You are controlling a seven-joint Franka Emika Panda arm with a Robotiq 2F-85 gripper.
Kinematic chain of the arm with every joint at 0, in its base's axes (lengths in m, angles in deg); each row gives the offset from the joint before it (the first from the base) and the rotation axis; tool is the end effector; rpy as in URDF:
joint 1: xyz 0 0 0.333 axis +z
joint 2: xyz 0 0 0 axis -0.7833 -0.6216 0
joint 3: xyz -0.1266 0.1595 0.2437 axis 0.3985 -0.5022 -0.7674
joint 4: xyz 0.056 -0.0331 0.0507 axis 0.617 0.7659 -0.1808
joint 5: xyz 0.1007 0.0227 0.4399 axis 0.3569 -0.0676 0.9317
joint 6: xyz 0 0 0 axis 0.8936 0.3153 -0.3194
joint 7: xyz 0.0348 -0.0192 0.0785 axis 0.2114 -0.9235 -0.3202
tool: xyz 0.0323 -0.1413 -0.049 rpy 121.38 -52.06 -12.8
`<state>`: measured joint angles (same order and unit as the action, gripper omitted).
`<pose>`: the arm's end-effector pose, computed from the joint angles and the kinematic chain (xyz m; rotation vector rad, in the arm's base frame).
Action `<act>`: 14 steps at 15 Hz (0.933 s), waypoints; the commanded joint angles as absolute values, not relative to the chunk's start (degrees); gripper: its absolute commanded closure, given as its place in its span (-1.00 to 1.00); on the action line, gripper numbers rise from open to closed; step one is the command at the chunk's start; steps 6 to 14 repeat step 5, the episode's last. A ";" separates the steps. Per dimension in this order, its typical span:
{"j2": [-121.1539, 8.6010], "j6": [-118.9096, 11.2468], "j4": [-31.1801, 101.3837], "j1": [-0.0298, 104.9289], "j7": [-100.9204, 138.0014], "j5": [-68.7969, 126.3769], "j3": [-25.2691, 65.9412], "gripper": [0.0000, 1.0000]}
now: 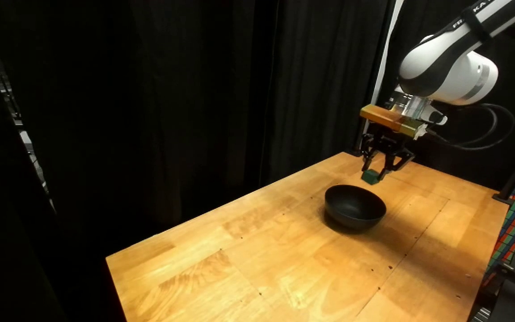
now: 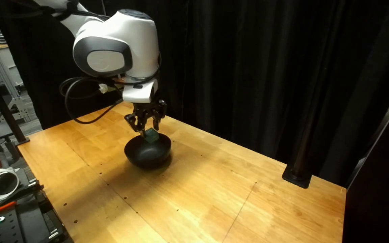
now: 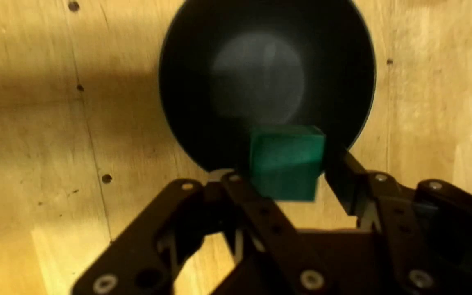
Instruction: Pick up the block from the table and put it in the bowl
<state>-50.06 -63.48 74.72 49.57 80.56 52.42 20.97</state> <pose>0.5651 -0.0603 0.1810 -2.0886 2.0799 0.1030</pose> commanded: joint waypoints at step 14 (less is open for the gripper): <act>-41.47 -59.06 78.21 49.53 67.77 65.36 16.62 -1.00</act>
